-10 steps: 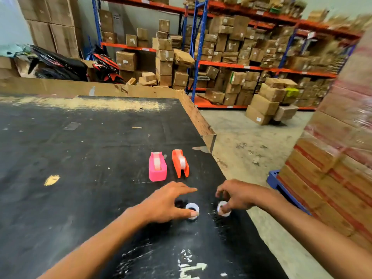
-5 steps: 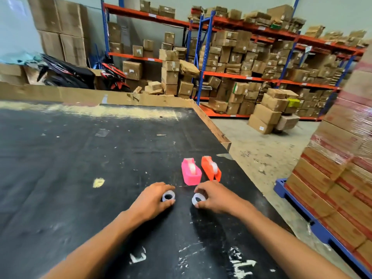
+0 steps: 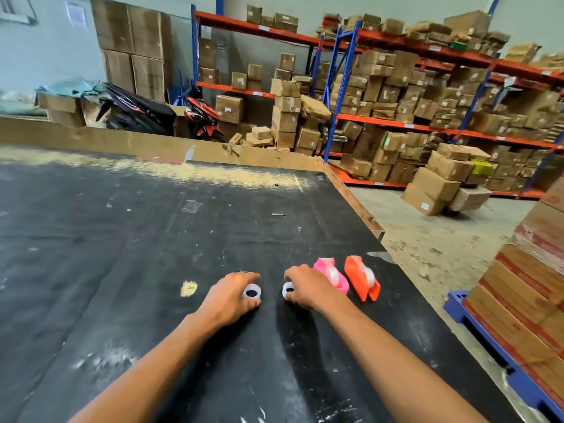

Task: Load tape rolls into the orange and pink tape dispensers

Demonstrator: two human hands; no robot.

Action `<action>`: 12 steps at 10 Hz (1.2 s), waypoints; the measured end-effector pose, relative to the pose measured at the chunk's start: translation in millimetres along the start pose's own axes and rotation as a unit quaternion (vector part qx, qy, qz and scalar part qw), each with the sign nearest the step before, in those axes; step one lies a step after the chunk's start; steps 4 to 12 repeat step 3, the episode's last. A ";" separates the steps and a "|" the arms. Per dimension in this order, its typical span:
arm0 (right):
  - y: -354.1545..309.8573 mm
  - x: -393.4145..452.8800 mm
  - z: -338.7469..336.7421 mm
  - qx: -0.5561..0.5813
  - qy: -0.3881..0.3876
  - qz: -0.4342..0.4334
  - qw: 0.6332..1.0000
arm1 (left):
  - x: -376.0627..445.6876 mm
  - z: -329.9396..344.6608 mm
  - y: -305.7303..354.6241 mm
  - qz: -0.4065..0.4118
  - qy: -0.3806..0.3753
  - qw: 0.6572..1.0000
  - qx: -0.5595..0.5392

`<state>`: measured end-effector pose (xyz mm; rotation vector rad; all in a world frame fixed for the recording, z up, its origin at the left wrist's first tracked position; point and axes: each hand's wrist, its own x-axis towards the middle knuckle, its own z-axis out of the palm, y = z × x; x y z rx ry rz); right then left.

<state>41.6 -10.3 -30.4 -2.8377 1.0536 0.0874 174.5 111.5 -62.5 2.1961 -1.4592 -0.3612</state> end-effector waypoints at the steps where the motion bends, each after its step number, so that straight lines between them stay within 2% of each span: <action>1: 0.6 -3.0 0.4 -0.014 0.026 -0.026 0.999 | -0.8 2.0 0.6 0.000 -0.001 1.000 0.009; 3: 6.9 -30.8 -23.5 -0.040 0.039 -0.041 0.998 | -12.2 -8.8 15.2 -0.019 0.034 0.998 0.046; 12: 6.9 -30.8 -23.5 -0.040 0.039 -0.041 0.998 | -12.2 -8.8 15.2 -0.019 0.034 0.998 0.046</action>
